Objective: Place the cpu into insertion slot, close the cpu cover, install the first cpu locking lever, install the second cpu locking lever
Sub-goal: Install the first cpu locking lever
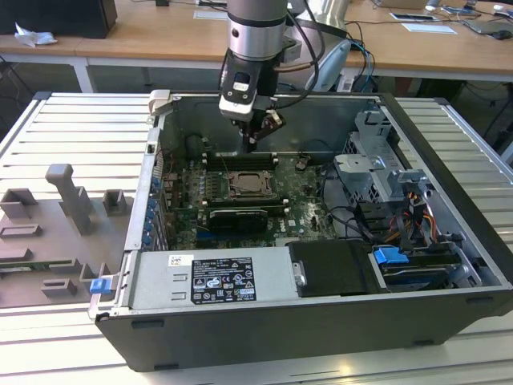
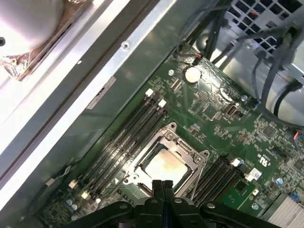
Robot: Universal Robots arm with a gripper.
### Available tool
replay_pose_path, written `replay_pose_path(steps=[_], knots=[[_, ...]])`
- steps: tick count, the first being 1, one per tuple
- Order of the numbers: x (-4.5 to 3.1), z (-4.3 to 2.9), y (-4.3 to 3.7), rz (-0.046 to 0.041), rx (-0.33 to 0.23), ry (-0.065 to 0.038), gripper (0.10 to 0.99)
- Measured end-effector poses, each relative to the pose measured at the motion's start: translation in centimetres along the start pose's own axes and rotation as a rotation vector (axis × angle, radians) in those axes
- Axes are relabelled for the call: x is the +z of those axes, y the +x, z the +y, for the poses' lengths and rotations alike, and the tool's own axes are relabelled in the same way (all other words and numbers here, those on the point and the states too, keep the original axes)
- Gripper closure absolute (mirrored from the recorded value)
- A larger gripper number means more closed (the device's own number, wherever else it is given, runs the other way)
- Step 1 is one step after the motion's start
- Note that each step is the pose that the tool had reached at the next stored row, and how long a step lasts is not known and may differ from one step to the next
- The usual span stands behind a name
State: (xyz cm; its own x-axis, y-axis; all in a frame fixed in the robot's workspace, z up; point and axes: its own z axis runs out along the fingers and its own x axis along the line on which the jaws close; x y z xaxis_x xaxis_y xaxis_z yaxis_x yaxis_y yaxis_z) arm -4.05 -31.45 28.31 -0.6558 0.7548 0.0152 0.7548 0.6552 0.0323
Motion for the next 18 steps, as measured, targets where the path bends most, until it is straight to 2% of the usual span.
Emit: replay_pose_path(steps=[1, 4, 13, 18], knots=[[0.0, 0.0, 0.0, 0.0005, -0.014, 0.0, 0.98], [0.03, 0.0, 0.0, 0.004, -0.12, 0.002, 0.98], [0.18, -0.01, 0.0, 0.0098, -0.302, 0.005, 0.98], [0.21, -0.01, 0.0, 0.014, -0.43, 0.007, 0.98]])
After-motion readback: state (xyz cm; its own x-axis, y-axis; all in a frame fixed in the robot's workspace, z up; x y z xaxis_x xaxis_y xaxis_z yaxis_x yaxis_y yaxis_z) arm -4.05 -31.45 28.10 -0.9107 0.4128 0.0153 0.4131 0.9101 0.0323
